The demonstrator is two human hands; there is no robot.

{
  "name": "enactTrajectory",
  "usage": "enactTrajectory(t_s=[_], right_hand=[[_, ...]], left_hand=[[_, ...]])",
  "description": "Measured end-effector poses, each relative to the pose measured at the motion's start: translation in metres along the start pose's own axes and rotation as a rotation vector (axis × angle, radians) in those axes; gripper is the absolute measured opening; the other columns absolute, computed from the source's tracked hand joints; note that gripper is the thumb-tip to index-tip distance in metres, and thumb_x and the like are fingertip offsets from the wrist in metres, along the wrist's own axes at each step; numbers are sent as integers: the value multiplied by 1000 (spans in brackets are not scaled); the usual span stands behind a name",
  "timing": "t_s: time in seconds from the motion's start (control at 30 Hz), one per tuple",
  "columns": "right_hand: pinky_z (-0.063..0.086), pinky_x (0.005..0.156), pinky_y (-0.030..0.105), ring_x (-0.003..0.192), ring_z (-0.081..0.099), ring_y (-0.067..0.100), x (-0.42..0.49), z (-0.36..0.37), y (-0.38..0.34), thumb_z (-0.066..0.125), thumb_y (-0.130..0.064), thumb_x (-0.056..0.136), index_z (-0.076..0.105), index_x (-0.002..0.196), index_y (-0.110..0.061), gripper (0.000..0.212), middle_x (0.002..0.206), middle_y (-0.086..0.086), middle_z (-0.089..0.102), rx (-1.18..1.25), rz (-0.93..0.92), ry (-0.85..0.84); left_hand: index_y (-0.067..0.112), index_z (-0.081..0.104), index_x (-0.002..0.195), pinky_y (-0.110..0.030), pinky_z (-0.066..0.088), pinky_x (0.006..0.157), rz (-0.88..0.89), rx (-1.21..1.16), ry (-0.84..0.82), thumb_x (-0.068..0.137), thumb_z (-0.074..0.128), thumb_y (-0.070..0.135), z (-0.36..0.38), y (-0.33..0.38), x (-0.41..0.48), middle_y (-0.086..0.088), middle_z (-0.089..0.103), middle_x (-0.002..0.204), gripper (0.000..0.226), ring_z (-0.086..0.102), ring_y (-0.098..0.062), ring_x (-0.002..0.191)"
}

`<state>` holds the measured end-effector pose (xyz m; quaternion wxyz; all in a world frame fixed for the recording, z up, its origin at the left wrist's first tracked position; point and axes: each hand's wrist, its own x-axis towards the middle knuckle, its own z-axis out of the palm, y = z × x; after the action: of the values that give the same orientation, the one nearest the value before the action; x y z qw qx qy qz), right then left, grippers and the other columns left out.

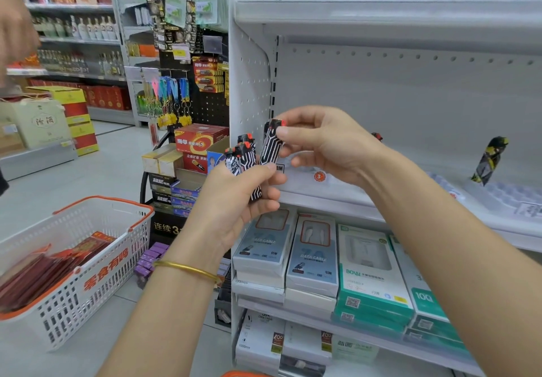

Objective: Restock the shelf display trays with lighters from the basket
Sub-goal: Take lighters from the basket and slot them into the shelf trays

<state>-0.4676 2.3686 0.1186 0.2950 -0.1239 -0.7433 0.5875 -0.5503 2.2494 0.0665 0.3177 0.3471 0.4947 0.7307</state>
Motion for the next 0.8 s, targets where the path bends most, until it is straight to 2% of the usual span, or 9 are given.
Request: enactTrajectory(t_s=[0.17,0.23,0.3,0.4,0.53,0.8], right_hand=[[50,48,19,58,59,8,16,-2,0,59,-5,89,56,84,-14,10,75,3,60,-158,-81,194],[50,50,21,64,58,12,24,-2,3,58,-5,89,56,90,-11,6,78,3,57,-241,-115,255],[52,56,26,68,57,15,32,-3,6,58,-5,89,55,96,-10,10,79,4,55,-347,-134,297],[54,64,37,74,56,20,39,0,12,59,-4,88,55,94,-10,9,81,8,54,-450,-138,286],[55,68,45,71,54,20,46,3,21,62,-5,85,60,97,-6,12,73,1,48,-548,-176,260],[51,76,48,74,50,21,52,7,21,64,-7,83,62,101,-5,19,70,-5,47,-745,-280,211]], left_hand=[[13,57,96,-18,45,40,13,15,8,91,56,7,-1,1,0,-7,67,71,8,52,-7,43],[13,53,102,-18,43,39,11,14,10,91,56,6,-1,2,0,-8,67,71,13,51,-8,41],[12,51,94,-18,42,38,13,37,-16,91,56,5,-2,2,0,-8,68,71,9,50,-8,40],[12,50,88,-18,43,39,-5,50,-41,90,57,5,-3,1,-1,-8,70,73,10,51,-8,41],[11,52,88,-18,44,40,-19,53,-39,89,57,5,-7,2,0,-10,71,77,9,51,-7,42],[8,54,92,-18,45,41,-24,55,-44,90,57,5,-9,1,-1,-11,70,81,6,53,-7,44]])
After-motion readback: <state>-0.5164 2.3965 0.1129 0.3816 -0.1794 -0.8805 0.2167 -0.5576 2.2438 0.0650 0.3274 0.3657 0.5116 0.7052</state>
